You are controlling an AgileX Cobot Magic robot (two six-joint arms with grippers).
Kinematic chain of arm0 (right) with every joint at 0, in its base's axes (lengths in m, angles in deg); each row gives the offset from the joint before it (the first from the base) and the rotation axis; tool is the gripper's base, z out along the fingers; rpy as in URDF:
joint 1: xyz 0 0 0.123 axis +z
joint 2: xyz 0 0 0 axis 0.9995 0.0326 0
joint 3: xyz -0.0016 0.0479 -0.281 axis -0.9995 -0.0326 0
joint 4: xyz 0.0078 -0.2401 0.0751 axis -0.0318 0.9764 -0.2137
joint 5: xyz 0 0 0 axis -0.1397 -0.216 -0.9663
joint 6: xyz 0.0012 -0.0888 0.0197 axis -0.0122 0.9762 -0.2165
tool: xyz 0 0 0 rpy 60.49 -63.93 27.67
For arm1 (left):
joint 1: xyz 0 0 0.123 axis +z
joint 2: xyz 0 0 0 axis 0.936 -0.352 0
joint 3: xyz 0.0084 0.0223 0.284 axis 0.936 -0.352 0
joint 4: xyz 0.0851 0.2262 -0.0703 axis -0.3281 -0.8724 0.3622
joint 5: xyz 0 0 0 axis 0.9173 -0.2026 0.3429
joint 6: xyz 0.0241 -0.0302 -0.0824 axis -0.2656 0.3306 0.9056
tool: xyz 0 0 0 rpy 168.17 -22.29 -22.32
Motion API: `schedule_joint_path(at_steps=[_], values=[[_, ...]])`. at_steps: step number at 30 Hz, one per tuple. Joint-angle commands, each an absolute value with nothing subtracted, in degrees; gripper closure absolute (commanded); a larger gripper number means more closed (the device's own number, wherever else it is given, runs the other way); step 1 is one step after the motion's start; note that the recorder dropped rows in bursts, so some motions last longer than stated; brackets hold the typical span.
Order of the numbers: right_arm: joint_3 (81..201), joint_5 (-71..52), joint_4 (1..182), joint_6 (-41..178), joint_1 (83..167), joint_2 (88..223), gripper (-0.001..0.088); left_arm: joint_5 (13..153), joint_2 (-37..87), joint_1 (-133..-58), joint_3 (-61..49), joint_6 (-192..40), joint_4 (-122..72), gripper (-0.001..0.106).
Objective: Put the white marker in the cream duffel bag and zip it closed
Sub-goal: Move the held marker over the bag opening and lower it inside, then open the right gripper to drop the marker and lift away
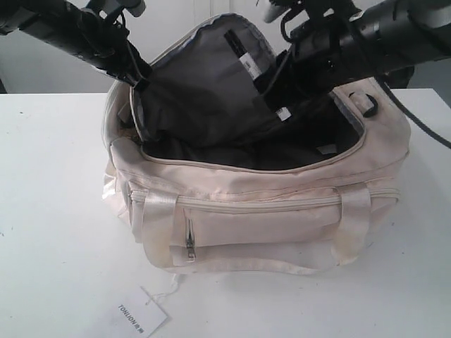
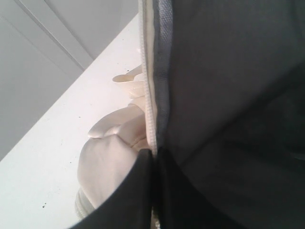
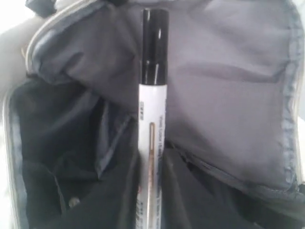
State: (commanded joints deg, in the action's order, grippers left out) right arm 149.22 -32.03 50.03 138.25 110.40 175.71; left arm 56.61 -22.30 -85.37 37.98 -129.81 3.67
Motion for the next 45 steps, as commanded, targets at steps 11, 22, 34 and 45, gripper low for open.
schedule_joint_path(at_steps=[11,22,34,45], values=[[149.2,-26.6,59.4,130.2,110.3,181.5,0.0868,56.6,-22.3,-85.4,38.0,-129.8,3.7,0.105],[149.3,-33.9,80.2,78.3,110.3,181.9,0.0476,56.6,-22.3,-85.4,38.0,-129.8,3.7,0.105],[149.3,-50.5,78.4,65.7,110.3,166.0,0.0617,56.6,-22.3,-85.4,38.0,-129.8,3.7,0.105],[149.3,-52.1,77.1,60.8,110.3,161.9,0.0868,56.6,-22.3,-85.4,38.0,-129.8,3.7,0.105]])
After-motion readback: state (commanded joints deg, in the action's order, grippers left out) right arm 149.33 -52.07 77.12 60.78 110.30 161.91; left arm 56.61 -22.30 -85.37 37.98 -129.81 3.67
